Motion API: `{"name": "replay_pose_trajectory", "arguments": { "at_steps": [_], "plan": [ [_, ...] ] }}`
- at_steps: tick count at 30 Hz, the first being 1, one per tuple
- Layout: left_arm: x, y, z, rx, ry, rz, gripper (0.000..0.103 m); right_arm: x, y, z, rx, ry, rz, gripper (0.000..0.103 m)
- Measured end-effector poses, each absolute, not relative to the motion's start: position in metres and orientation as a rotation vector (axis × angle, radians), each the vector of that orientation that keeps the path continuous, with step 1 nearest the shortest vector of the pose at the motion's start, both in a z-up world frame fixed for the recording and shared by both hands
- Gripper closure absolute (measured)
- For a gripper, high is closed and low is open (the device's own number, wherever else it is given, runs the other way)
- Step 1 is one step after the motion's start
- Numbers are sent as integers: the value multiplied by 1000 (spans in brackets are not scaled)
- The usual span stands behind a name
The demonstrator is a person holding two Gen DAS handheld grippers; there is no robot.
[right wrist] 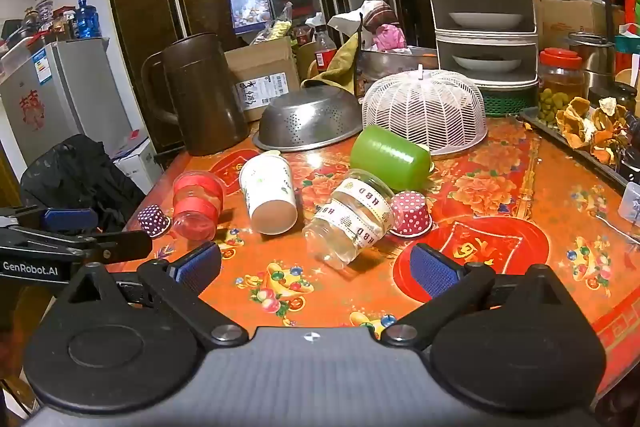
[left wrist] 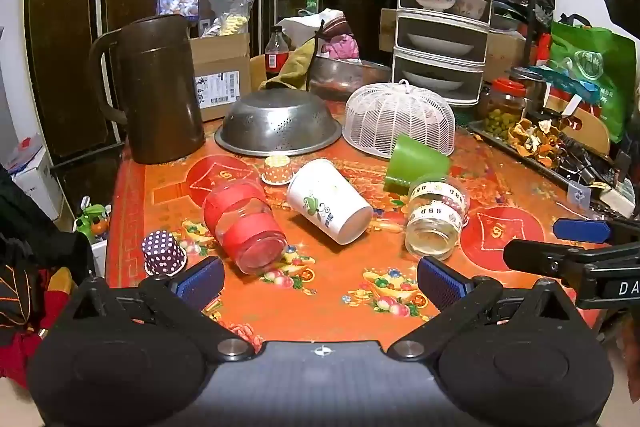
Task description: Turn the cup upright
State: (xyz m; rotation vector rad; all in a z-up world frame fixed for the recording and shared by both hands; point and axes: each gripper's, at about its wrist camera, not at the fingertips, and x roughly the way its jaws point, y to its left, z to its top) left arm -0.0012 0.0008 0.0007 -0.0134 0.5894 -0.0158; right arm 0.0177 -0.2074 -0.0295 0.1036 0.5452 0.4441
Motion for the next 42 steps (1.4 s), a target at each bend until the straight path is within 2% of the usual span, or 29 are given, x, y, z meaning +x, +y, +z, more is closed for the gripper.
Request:
{"name": "replay_pose_trajectory", "arguments": {
  "at_steps": [42],
  "plan": [
    [-3,3,-3,-29,621,-19,0,17,-210,-24,126,560,445,1]
  ]
}}
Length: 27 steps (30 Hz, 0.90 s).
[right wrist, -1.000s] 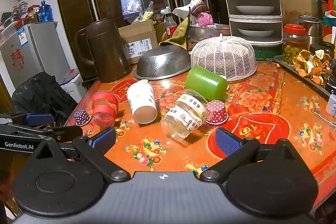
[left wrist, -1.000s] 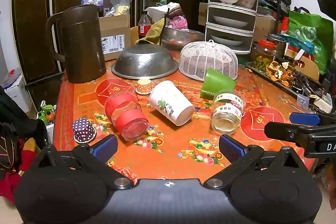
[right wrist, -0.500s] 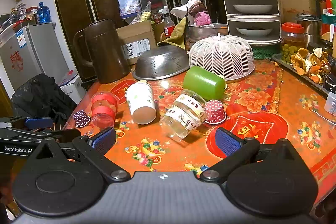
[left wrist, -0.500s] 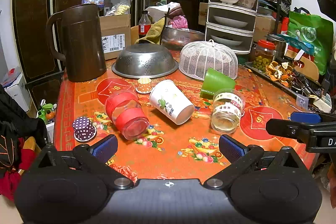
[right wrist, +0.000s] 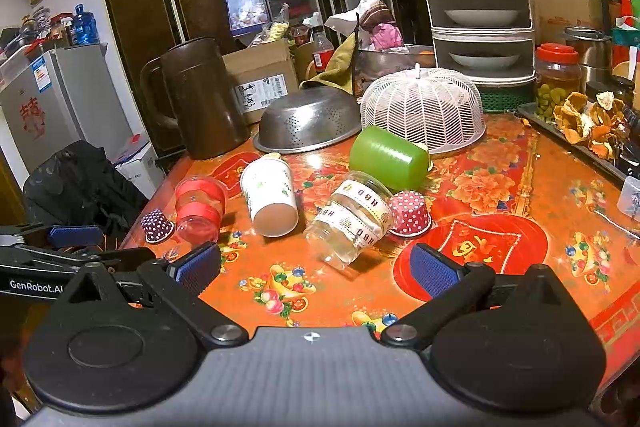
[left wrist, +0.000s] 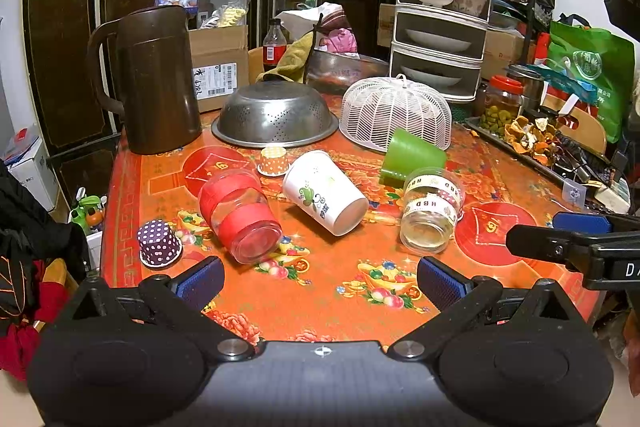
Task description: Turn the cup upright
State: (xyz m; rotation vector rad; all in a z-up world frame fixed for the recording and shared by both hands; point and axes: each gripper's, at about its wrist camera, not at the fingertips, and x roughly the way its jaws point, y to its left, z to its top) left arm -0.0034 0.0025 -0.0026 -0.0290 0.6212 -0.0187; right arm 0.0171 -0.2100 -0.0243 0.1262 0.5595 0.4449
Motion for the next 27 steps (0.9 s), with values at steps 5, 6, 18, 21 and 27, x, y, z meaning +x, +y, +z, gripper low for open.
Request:
{"name": "replay_pose_trajectory", "arguments": {
  "at_steps": [5,6,18,21,27],
  "plan": [
    [-3,3,-2,-34,625,-20,0,17,-210,-24,127,559,444,1],
    [-3,3,-2,-33,625,-19,0,17,-210,-25,126,559,444,1],
    [0,4,-2,-40,637,-20,0,17,-210,-26,127,567,451,1],
    [0,4,-2,-39,637,-20,0,18,-210,-26,128,569,455,1],
    [0,4,-3,-39,636,-19,0,18,-210,-26,130,569,455,1]
  ]
}}
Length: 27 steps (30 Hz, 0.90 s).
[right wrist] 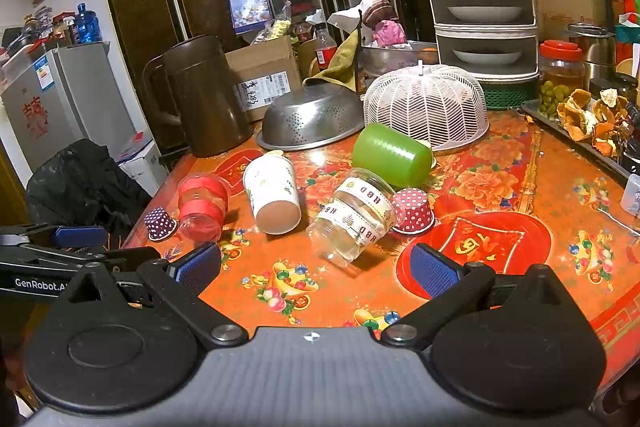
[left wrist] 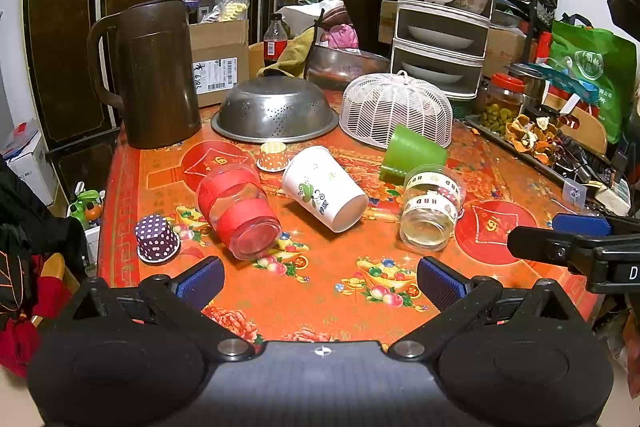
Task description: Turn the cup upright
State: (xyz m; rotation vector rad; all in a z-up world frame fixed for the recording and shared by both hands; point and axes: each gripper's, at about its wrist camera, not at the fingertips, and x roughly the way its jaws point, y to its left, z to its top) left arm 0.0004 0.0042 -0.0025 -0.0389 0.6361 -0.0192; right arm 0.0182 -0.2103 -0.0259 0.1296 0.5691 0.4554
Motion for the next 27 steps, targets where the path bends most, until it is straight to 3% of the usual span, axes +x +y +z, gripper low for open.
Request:
{"name": "replay_pose_trajectory", "arguments": {
  "at_steps": [27],
  "plan": [
    [2,4,-5,-42,640,-12,0,18,-209,-27,131,571,457,1]
  ]
}}
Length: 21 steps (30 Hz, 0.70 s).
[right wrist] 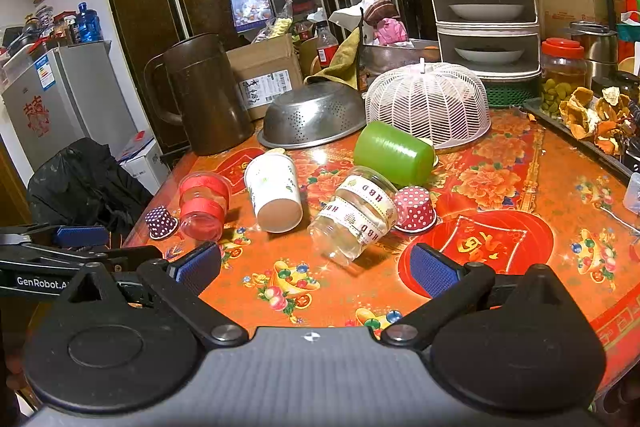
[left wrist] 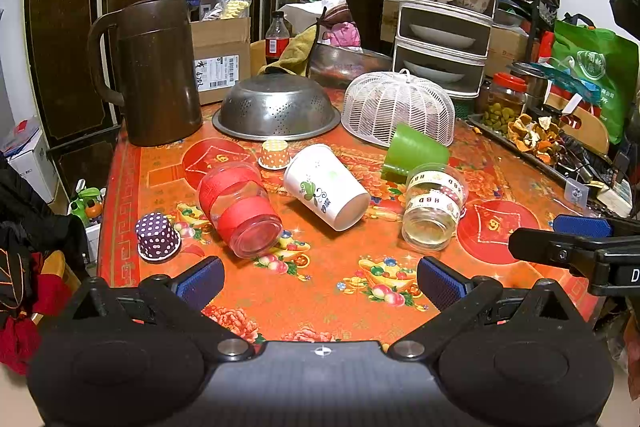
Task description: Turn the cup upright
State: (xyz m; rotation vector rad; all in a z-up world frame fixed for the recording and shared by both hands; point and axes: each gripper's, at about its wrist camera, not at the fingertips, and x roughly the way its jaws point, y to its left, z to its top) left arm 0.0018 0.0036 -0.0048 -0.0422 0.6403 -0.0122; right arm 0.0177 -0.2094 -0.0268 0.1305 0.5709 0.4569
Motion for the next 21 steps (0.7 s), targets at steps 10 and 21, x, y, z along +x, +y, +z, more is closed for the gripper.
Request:
{"name": "replay_pose_trajectory", "arguments": {
  "at_steps": [10,21],
  "plan": [
    [3,4,-6,-48,647,-11,0,17,-208,-27,129,574,457,1],
    [5,2,-7,-50,657,-7,0,17,-208,-28,131,575,458,1]
  ]
}}
